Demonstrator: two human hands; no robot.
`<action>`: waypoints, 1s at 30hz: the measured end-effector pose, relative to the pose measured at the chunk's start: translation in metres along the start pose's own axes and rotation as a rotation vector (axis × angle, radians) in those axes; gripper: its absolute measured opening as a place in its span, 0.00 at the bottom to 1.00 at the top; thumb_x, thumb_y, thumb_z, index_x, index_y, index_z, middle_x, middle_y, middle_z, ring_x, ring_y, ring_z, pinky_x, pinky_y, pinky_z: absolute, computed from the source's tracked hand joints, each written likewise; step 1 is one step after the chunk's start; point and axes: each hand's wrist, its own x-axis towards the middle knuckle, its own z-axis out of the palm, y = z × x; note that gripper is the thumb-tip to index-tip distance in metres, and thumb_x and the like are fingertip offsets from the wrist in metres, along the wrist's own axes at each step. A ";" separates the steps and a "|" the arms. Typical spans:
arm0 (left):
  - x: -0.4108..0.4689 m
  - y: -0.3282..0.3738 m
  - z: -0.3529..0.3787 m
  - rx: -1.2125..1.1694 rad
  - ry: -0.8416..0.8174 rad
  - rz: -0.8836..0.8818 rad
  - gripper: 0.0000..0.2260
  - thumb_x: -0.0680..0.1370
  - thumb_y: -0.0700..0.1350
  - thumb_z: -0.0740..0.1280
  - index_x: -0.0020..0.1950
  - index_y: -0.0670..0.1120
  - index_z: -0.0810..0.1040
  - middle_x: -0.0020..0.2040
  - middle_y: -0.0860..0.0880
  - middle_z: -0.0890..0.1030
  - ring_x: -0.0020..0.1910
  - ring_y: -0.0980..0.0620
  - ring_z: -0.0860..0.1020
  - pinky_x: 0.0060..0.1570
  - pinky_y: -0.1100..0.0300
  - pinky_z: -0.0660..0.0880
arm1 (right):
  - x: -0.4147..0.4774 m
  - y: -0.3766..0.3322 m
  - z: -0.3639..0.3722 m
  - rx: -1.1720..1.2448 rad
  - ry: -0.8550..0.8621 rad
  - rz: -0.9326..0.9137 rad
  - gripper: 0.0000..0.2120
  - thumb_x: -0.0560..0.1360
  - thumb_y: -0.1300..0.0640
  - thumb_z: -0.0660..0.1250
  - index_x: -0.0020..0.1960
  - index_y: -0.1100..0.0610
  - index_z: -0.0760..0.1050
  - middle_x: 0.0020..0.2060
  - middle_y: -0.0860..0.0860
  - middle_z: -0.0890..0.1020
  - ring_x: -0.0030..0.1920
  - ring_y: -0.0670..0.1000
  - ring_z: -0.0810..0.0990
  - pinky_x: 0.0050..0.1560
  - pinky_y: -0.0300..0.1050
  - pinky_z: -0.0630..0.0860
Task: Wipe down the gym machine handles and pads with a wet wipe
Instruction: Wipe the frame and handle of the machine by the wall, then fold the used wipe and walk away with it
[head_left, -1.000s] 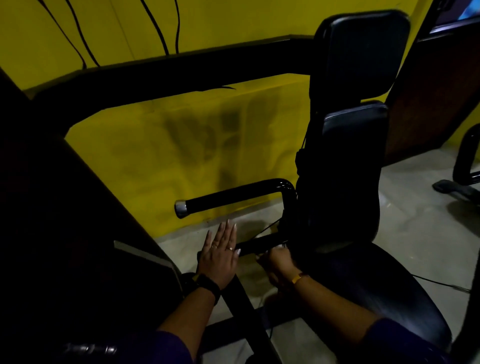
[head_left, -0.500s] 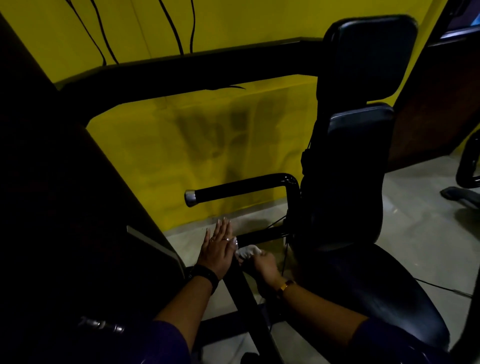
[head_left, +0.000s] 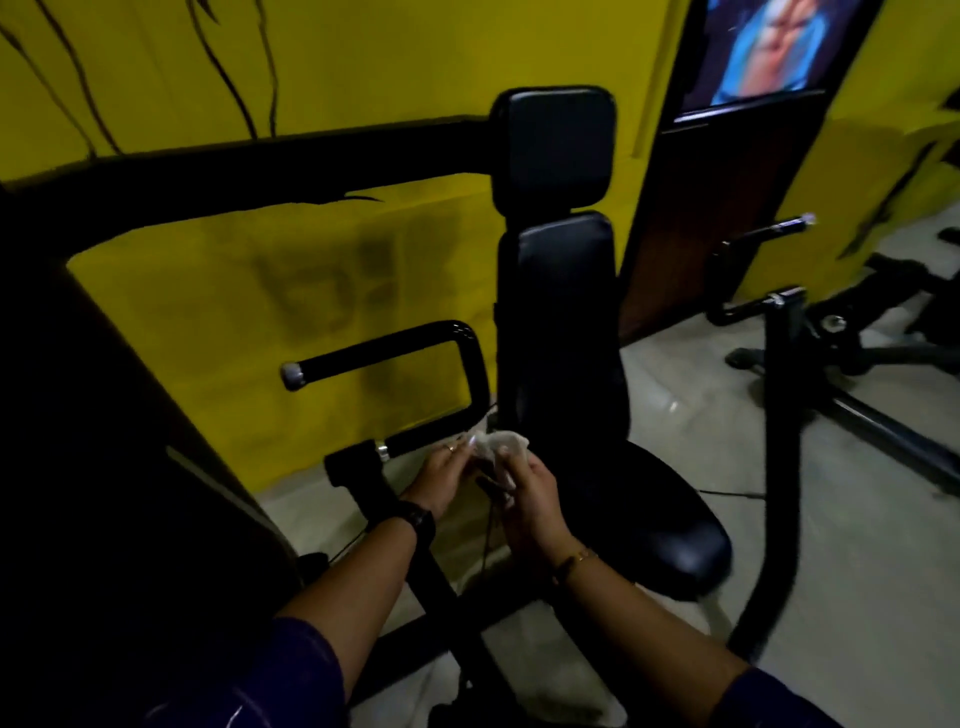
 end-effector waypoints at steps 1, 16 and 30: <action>-0.005 0.005 0.014 -0.075 0.000 0.000 0.10 0.79 0.52 0.66 0.49 0.50 0.86 0.50 0.47 0.85 0.55 0.45 0.80 0.63 0.49 0.73 | -0.007 -0.004 -0.010 0.020 0.024 -0.032 0.10 0.80 0.60 0.61 0.52 0.64 0.79 0.47 0.60 0.83 0.49 0.56 0.81 0.48 0.46 0.78; -0.158 0.032 0.287 -0.472 -0.378 -0.181 0.14 0.79 0.34 0.64 0.63 0.45 0.72 0.45 0.41 0.78 0.41 0.45 0.77 0.48 0.50 0.73 | -0.193 -0.083 -0.211 0.105 0.654 -0.345 0.12 0.74 0.75 0.63 0.57 0.68 0.72 0.46 0.63 0.80 0.44 0.56 0.81 0.43 0.44 0.79; -0.409 0.037 0.519 -0.343 -0.751 -0.238 0.25 0.77 0.27 0.56 0.69 0.48 0.67 0.41 0.44 0.75 0.35 0.51 0.73 0.32 0.62 0.76 | -0.484 -0.149 -0.400 0.405 1.064 -0.575 0.05 0.78 0.61 0.65 0.44 0.58 0.72 0.40 0.56 0.79 0.41 0.54 0.79 0.45 0.57 0.79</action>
